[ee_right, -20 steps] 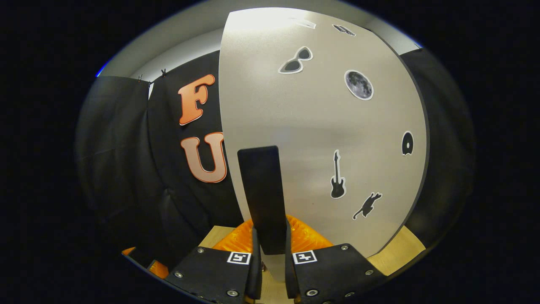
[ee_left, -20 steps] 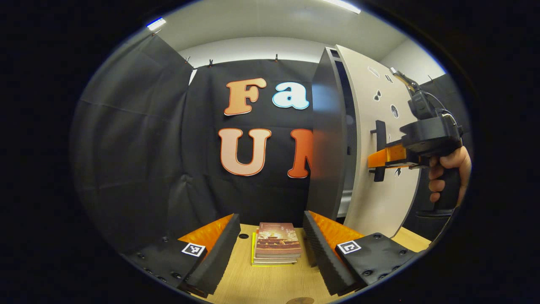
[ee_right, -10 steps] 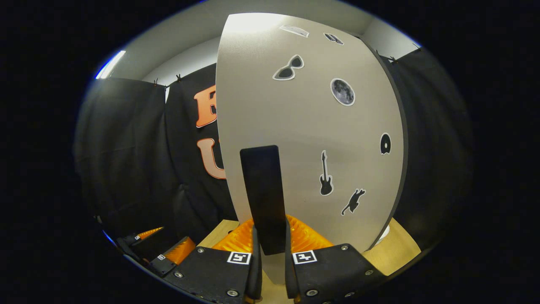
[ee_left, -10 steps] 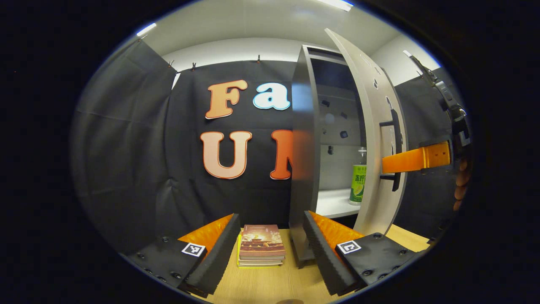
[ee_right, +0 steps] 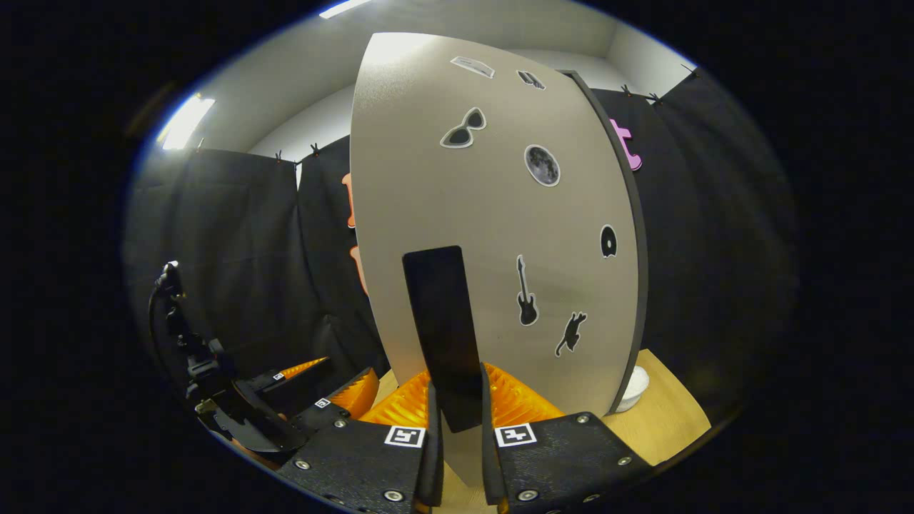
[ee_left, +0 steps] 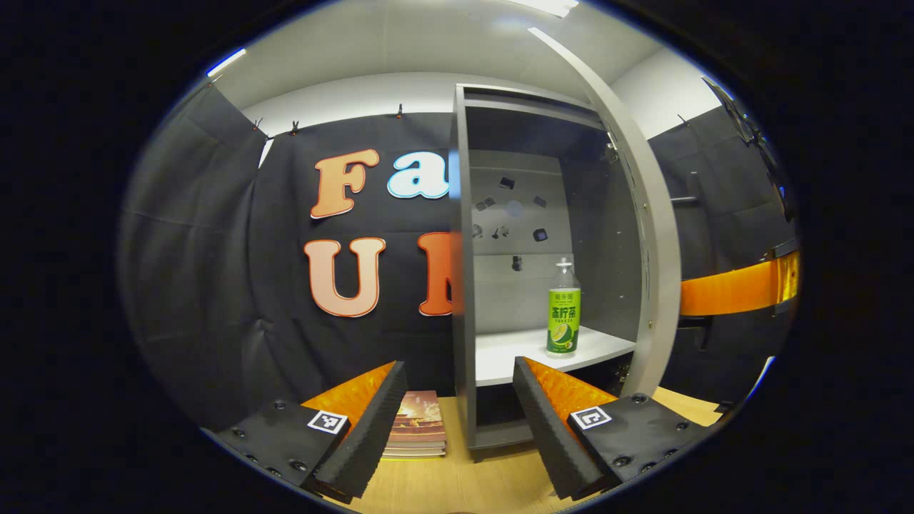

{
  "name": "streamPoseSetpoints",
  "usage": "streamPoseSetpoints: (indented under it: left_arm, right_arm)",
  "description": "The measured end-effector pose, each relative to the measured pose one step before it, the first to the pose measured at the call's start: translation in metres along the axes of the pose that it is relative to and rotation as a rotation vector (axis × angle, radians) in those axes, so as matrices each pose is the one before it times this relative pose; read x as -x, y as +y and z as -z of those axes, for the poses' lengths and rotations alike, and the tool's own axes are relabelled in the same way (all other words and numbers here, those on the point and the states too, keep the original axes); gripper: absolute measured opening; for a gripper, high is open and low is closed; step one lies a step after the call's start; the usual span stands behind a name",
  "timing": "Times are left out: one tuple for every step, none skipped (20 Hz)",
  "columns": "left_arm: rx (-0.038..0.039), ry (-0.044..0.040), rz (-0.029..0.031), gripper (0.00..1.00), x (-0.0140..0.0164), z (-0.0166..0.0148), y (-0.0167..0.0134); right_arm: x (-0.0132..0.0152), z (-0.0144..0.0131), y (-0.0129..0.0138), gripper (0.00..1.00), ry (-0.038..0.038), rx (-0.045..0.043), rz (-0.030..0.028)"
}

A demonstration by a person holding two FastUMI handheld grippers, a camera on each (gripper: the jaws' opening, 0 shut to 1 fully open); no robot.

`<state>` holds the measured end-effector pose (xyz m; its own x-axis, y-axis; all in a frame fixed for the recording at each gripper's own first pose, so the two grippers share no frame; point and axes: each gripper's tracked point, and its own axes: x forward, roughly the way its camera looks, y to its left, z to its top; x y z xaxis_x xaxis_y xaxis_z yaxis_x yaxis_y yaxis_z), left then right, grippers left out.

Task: Open the cabinet door with the right hand, grasp the bottle in the cabinet with the left hand and place it on the coaster, then close the cabinet door with the right hand.

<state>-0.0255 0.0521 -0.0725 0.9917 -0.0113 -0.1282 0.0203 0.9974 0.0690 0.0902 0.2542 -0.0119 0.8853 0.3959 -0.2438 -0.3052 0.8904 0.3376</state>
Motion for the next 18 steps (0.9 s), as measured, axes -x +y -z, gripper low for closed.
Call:
streamPoseSetpoints:
  left_arm:
    - [-0.00708,-0.00782,0.00953,0.99,-0.00005,-0.00338,-0.00933]
    - [-0.00387,-0.00397,0.01051,0.96,-0.00053,-0.00060,-0.00892]
    - [0.00131,0.00223,0.01242,0.99,-0.00147,0.00007,-0.01102]
    - [0.00293,0.00634,0.01319,0.98,-0.00228,0.00224,-0.01102]
    - [0.00175,0.00460,0.01247,0.98,-0.00062,0.00052,-0.00974]
    - [-0.00013,-0.00065,0.00886,0.98,-0.00033,-0.00117,-0.00705]
    - [0.00118,-0.00062,0.00722,0.96,-0.00057,-0.00187,-0.00865]
    - [0.00255,-0.00005,0.00749,0.99,-0.00075,-0.00086,-0.00763]
    - [0.00271,-0.00184,0.00695,0.99,-0.00210,-0.00169,-0.00657]
    - [0.00087,-0.00106,0.00764,0.99,-0.00158,-0.00073,-0.00647]
    - [0.00051,-0.00186,0.00827,0.98,-0.00229,-0.00088,-0.00762]
    - [-0.00150,-0.00162,0.01153,0.98,-0.00213,-0.00060,-0.00776]
    - [-0.00382,-0.00168,0.00954,0.99,-0.00159,0.00071,-0.00795]
    - [-0.00394,-0.00044,0.00859,0.99,-0.00194,-0.00029,-0.00687]
    - [-0.00153,0.00031,0.00758,0.98,-0.00062,0.00022,-0.00919]
    - [0.00155,0.00311,0.00918,0.96,-0.00094,0.00021,-0.00768]
    - [0.00042,0.00174,0.00680,0.98,-0.00304,0.00018,-0.00637]
    - [-0.00308,0.00036,0.00484,0.96,-0.00331,0.00079,-0.00397]
  right_arm:
    - [0.00122,-0.00076,-0.00147,0.22,-0.01593,0.00187,-0.00775]
    - [-0.00045,-0.00055,-0.00162,0.22,-0.01606,-0.00012,-0.00728]
    - [0.00282,-0.00045,-0.00183,0.22,-0.00858,-0.01167,-0.00168]
    - [0.00163,0.00107,-0.00196,0.22,-0.00200,-0.00646,-0.00321]
    - [0.00275,-0.00153,-0.00180,0.22,-0.00550,-0.00105,-0.00140]
    - [0.00184,-0.00021,-0.00256,0.22,-0.00435,0.00500,0.00020]
    - [0.00295,-0.00092,-0.00246,0.21,-0.00603,0.00222,0.00222]
    - [0.00163,0.00003,-0.00263,0.21,-0.00197,-0.00106,0.00088]
    - [0.00111,-0.00065,-0.00188,0.21,-0.00447,-0.00787,-0.00122]
    - [0.00119,0.00008,-0.00230,0.21,-0.00160,-0.01158,-0.00836]
    - [0.00294,-0.00166,-0.00207,0.21,-0.00831,-0.02375,-0.00395]
    - [0.00037,-0.00109,-0.00207,0.21,-0.00663,-0.01781,0.00276]
    - [0.00034,-0.00194,-0.00207,0.21,-0.00963,-0.00469,0.00768]
    - [0.00004,0.00016,-0.00176,0.21,-0.00782,0.00342,0.01238]
    - [0.00140,0.00005,-0.00210,0.21,-0.00841,0.00245,0.01231]
    - [0.00015,-0.00045,-0.00136,0.21,-0.00398,0.00016,0.00868]
    - [0.00175,-0.00059,-0.00168,0.21,-0.00468,-0.00497,0.00538]
    - [0.00021,0.00009,-0.00079,0.20,-0.00348,-0.01041,0.00107]
